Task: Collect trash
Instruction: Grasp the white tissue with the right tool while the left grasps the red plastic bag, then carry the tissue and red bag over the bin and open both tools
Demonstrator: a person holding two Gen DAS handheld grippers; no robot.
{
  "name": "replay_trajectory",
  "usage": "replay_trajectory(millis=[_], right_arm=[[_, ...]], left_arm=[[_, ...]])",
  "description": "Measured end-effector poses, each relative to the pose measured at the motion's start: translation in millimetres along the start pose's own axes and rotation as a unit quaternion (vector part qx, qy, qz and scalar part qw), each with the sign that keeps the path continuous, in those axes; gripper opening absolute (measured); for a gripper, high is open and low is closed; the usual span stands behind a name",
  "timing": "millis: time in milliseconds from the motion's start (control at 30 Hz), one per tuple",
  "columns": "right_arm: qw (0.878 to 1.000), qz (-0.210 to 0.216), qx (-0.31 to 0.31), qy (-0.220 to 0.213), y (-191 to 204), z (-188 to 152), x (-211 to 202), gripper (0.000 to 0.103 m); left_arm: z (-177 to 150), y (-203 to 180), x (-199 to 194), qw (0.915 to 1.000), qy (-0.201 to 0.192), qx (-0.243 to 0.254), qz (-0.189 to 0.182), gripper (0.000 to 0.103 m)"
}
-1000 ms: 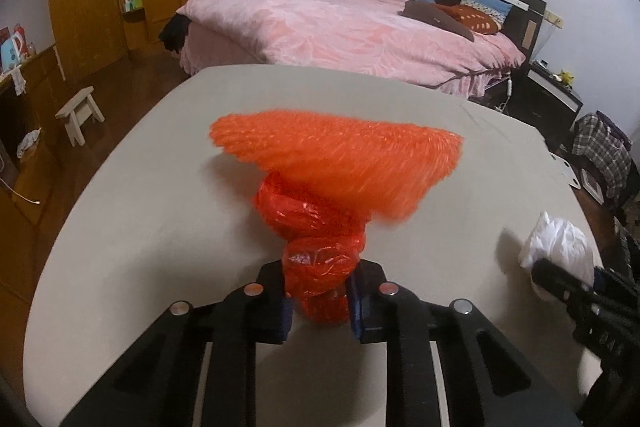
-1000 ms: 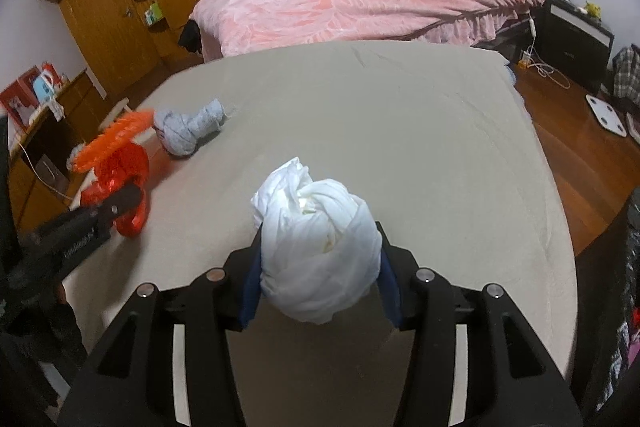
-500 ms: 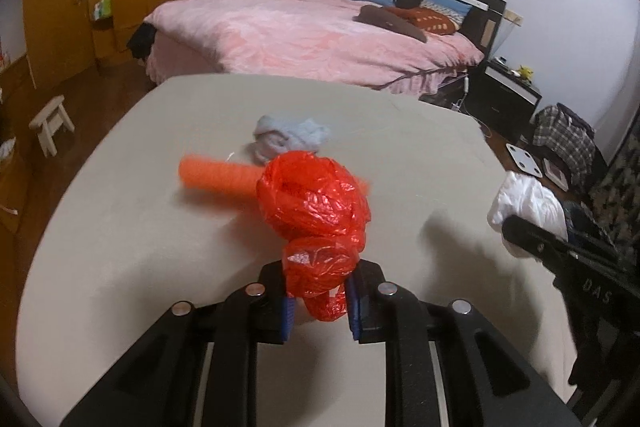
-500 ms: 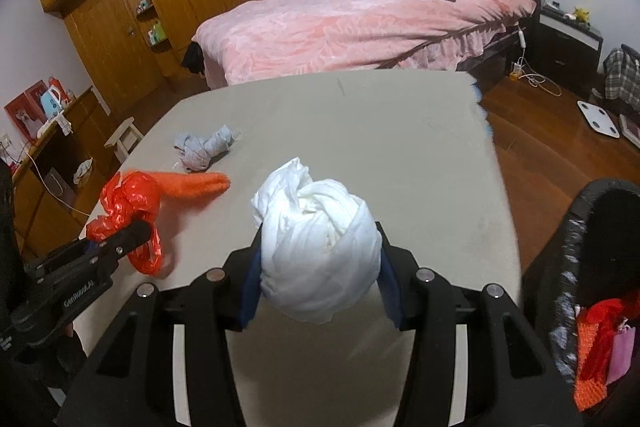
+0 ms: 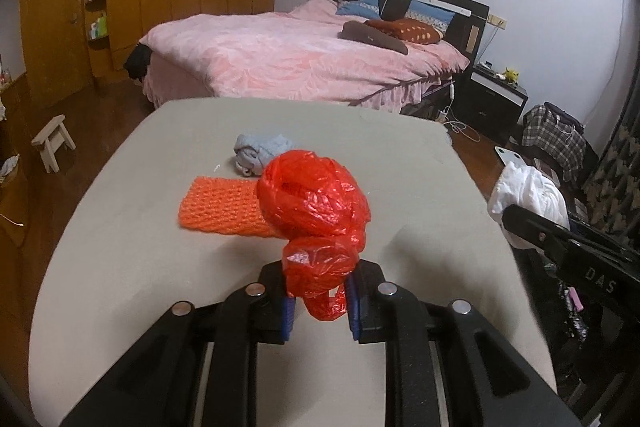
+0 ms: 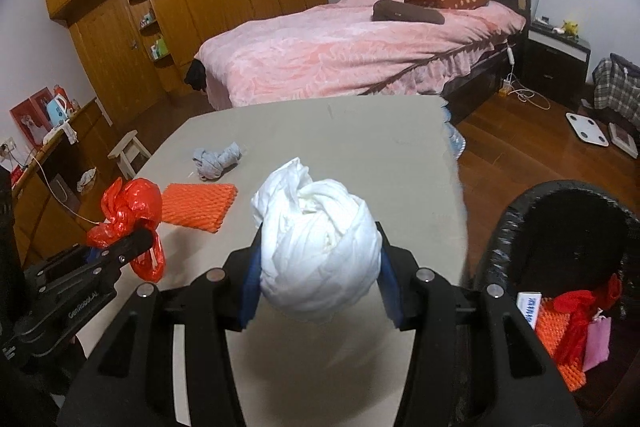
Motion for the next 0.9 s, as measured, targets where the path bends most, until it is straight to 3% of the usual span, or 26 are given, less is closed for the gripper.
replay_trajectory(millis=[433, 900], right_arm=[[0.999, -0.006, 0.008, -0.041, -16, 4, -67, 0.048], [0.996, -0.057, 0.007, -0.075, -52, -14, -136, 0.049]], left_arm=[[12, -38, -39, 0.9991, -0.027, 0.023, -0.025, 0.020], [6, -105, -71, 0.9947, -0.042, 0.063, -0.069, 0.020]])
Point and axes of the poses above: each gripper's, at about its wrist camera, not at the fingertips, and x roughly the way its jaws point, y to its left, z to its top, the point moved 3 cm from there along x, roughly the way its jaws point, and after that the axes turned 2 degrees about -y, right-handed, at the moved point
